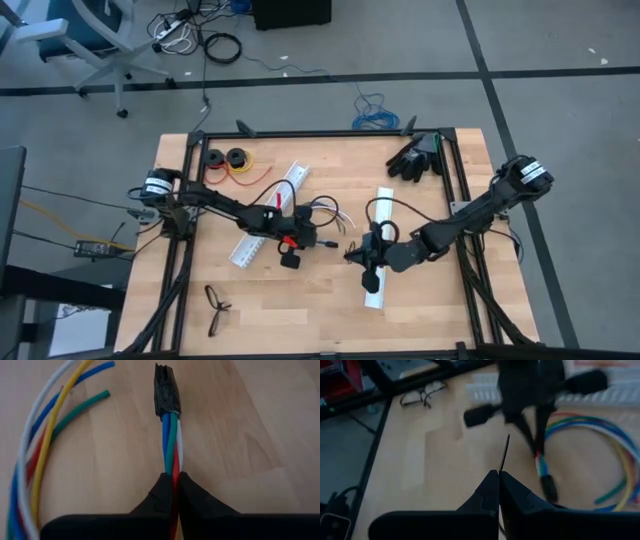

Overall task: Ziptie cables
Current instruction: Wrap the cable wires together using the black zip tie

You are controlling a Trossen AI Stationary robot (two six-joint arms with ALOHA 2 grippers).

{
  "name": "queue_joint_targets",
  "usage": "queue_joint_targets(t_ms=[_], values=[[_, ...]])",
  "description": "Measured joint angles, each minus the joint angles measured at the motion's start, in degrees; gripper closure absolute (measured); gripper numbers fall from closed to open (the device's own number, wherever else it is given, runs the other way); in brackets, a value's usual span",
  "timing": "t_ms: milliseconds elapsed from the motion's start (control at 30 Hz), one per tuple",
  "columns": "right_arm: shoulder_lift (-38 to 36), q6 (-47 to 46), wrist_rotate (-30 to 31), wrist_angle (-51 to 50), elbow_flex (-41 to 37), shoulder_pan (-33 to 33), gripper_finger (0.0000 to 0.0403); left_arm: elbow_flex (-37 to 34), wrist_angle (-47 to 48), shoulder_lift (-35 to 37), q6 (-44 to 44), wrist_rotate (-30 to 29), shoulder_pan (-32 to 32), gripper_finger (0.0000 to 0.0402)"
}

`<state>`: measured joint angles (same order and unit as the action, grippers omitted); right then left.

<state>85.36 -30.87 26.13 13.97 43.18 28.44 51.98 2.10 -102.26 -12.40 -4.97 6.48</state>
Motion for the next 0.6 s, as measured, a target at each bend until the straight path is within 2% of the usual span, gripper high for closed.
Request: queue_joint_targets(t_ms=[100,267,500,600], values=[[3.65,1.1,-3.36,4.16,0.04,-1.34,0.0403,1.0,1.67,0.06,-0.06,-0.11,0.13,0.0387],[7.67,3.77,-3.84,8.64,0.02,-3.08,0.0403,1.38,1.61,0.11,0.63,0.74,0.98,0.0389],[8.46,8.26,-5.88,12.44,0.0,-5.83,0.0403,1.41,-0.19,0.11,0.7,1.1,2.73,0.0389],[8.39,9.36,-9.79,14.57,0.02,-7.41,0.0403,1.41,-2.97,0.17,0.77,1.33,3.06,0.039]])
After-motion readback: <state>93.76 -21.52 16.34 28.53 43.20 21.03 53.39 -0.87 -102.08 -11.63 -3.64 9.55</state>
